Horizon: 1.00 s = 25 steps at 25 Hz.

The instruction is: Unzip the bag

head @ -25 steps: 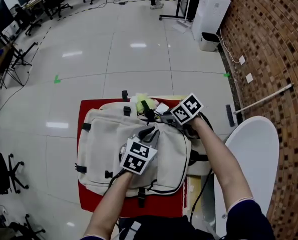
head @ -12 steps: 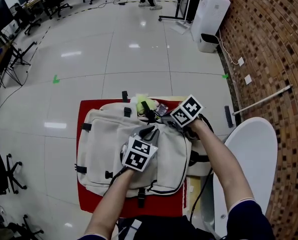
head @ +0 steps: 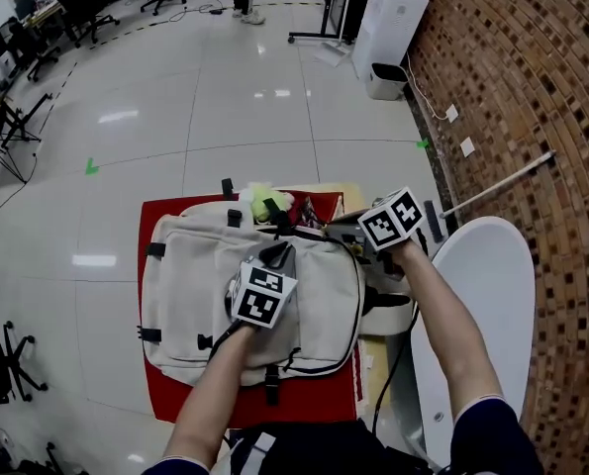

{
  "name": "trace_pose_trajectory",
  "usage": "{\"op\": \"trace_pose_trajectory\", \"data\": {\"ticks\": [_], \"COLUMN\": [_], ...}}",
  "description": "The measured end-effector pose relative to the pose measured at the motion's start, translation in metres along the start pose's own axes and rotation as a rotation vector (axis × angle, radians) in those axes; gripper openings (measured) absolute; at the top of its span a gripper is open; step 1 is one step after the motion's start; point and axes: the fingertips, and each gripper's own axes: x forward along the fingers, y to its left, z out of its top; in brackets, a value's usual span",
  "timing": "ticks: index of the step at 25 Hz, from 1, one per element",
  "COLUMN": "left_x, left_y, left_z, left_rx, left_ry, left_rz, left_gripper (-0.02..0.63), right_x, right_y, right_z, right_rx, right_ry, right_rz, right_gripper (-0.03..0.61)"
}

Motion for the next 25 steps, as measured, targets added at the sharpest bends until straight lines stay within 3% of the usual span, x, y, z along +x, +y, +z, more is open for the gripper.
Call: {"op": "trace_pose_trajectory", "data": {"ticks": [7,13,16,18,23,25], "left_x": [-0.004,-0.004,-0.001,0.000,0.010,0.012], "left_y": [0.002,0.002,0.004,0.003,-0.024,-0.032], "left_z": [0.002,0.000,-0.002,-0.004,-0.011,-0.009], "left_rx": [-0.007,-0.005,0.014,0.039,0.086,0.092], "left_ry": [-0.001,-0.002,0.007,0.015,0.040,0.038], "left_rz": [0.005,0.008,0.020,0.022,-0.028,-0.044], "left_gripper": [0.020,0.015,0.015,0.015,0.015,0.015], "right_x": [-0.027,-0.047,-0.071,-0.085,-0.081,-0.066], "right_y": [0.002,0.005,-0.005,-0.003,0.007,0.014], "right_z": [-0.030,-0.056,-0.083,-0.086,-0.066,-0.055], "right_rx": [0.134,0.127,0.086,0.049,-0.189,-0.311], "right_ry": [-0.101,-0.109,-0.073,-0.115,-0.143,-0.117], "right_rz": [-0.016,-0.078,-0.157,-0.164,-0.197,-0.170], "right_gripper": [0.025,0.010,0.005,0.006,0.011,0.097]}}
